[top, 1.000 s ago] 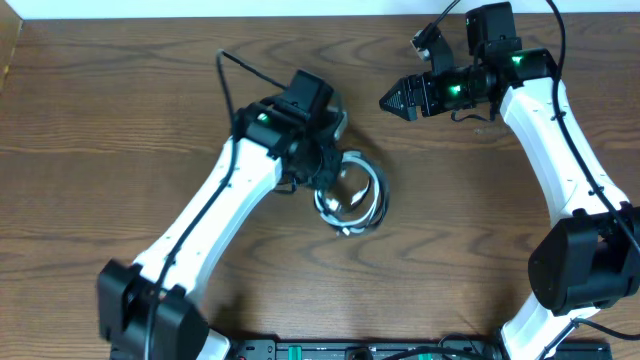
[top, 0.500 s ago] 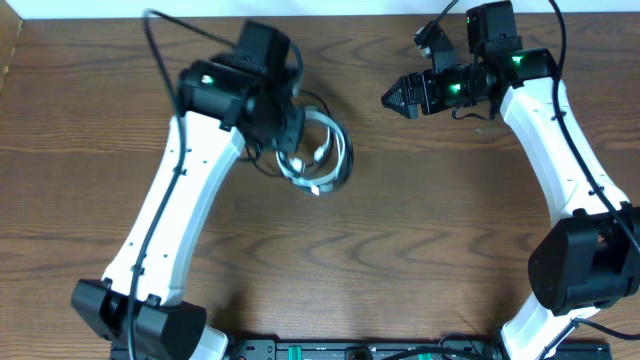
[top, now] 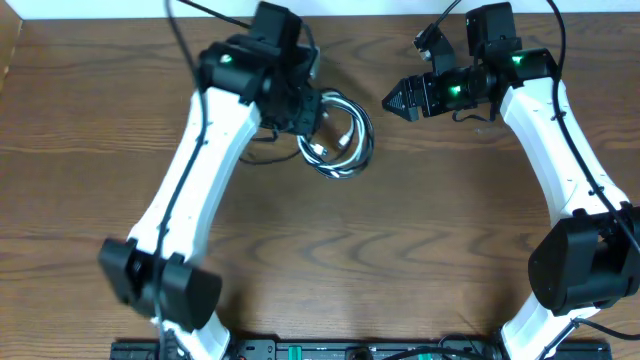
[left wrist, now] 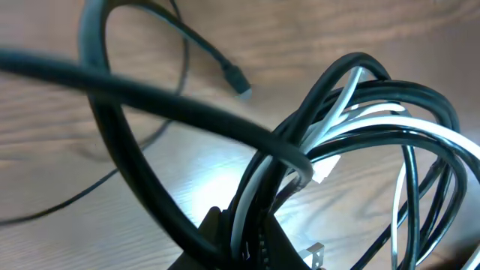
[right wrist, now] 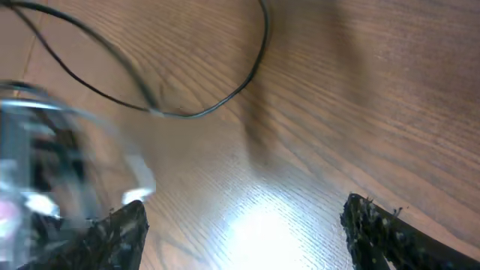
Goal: Untangle cables
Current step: 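Bring the right gripper to the hanging loops and grasp a strand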
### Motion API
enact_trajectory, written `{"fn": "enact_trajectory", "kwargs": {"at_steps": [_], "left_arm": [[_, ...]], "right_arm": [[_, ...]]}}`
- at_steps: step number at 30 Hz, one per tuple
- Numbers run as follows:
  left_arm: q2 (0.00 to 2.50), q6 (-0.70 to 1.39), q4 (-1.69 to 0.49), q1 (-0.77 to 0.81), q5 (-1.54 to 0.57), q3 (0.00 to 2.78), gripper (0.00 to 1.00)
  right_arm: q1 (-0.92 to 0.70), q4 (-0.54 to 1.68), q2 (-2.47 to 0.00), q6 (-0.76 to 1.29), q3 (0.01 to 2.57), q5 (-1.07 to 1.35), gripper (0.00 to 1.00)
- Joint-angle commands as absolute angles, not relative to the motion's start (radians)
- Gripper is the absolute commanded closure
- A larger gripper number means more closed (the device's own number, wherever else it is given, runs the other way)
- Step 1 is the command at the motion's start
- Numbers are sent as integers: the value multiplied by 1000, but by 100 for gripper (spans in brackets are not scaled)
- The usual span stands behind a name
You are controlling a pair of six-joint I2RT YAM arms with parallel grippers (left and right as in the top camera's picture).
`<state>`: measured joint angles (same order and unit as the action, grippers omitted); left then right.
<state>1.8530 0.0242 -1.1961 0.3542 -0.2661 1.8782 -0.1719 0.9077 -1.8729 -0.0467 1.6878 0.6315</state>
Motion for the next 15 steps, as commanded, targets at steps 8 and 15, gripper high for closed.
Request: {"fn": "enact_trajectory", "kwargs": {"at_steps": [8, 15], "left_arm": [[1942, 67, -1158, 356, -359, 1884, 92], [1941, 134, -1109, 356, -358, 1884, 92]], "right_arm": [[-179, 935, -1851, -68, 1706, 620, 18], [-245, 930, -1852, -58, 1705, 567, 20]]}}
